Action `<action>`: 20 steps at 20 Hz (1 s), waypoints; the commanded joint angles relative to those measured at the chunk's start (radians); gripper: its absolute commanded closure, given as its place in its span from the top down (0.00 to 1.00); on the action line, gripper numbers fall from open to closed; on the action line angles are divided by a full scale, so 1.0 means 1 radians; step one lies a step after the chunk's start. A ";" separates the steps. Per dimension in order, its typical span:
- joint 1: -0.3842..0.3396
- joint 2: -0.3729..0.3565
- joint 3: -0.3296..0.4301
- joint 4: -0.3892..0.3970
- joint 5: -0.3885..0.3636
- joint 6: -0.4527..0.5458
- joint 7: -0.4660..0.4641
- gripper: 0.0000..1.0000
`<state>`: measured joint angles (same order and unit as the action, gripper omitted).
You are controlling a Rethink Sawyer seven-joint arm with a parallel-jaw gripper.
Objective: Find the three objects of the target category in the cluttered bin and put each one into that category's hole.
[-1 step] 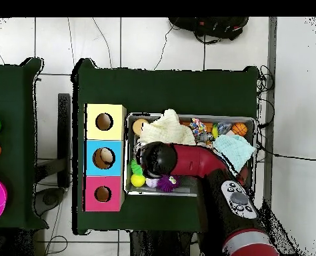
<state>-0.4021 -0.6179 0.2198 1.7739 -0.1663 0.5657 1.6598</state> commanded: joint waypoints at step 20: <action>-0.154 0.092 0.158 -0.184 -0.066 0.313 -0.235 1.00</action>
<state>-0.4986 -0.5709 0.2729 1.7105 -0.1683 0.7355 1.6596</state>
